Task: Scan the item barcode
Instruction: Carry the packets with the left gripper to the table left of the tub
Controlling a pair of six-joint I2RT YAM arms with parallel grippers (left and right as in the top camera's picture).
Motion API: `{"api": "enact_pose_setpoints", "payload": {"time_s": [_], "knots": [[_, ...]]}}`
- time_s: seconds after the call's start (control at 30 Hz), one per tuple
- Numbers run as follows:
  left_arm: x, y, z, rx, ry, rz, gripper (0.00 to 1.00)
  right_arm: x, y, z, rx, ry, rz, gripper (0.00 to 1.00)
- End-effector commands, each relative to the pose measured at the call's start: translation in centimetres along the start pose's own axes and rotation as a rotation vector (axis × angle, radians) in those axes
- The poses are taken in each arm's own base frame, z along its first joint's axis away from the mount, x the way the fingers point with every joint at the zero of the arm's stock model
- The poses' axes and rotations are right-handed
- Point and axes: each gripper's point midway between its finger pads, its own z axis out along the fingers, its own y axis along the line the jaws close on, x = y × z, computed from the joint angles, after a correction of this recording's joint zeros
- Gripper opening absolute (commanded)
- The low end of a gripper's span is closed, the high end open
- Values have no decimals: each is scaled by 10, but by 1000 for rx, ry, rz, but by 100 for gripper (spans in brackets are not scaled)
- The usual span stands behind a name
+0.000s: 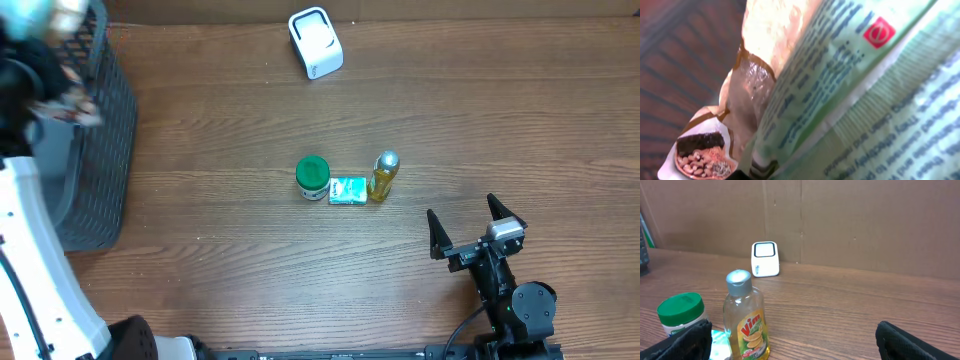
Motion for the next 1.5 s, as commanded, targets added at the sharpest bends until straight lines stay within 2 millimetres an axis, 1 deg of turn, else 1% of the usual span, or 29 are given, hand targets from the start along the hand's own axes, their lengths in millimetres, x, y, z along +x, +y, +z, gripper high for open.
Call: {"api": "enact_pose_setpoints", "payload": {"time_s": [0.0,0.17,0.33,0.37,0.47,0.57,0.6,0.73,0.9,0.97,1.1,1.3,1.37,1.4,1.43,1.47], "knots": [[36,-43,12,79,138,-26,10,2,0,0,-3,-2,-2,100],[86,-79,37,110,292,26,10,2,0,0,-3,-2,-2,100],[136,-104,62,125,396,57,10,2,0,0,-4,-2,-2,100],[149,-110,69,125,417,69,10,2,0,0,-3,-2,-2,100],[180,-115,83,102,465,82,11,2,0,0,-3,-2,-2,100],[212,-113,97,40,507,26,10,2,0,0,-3,-2,-2,100],[234,-113,108,31,530,33,11,2,0,0,-4,-2,-2,100],[269,-107,131,-32,505,57,12,2,0,0,-3,-2,-2,100],[303,-105,149,-30,492,79,14,2,0,0,-3,-2,-2,100],[312,-101,154,-38,493,82,15,2,0,0,-3,-2,-2,100],[326,-96,160,-46,507,88,17,2,0,0,-3,-2,-2,100],[341,-91,165,-62,535,98,18,2,0,0,-4,-2,-2,100],[343,-90,166,-65,541,100,25,2,0,0,-4,-2,-2,100],[344,-90,166,-64,545,99,34,2,0,0,-3,-2,-2,100],[345,-91,166,-58,552,102,48,2,0,0,-3,-2,-2,100],[346,-92,166,-52,556,106,57,2,0,0,-3,-2,-2,100]]}}
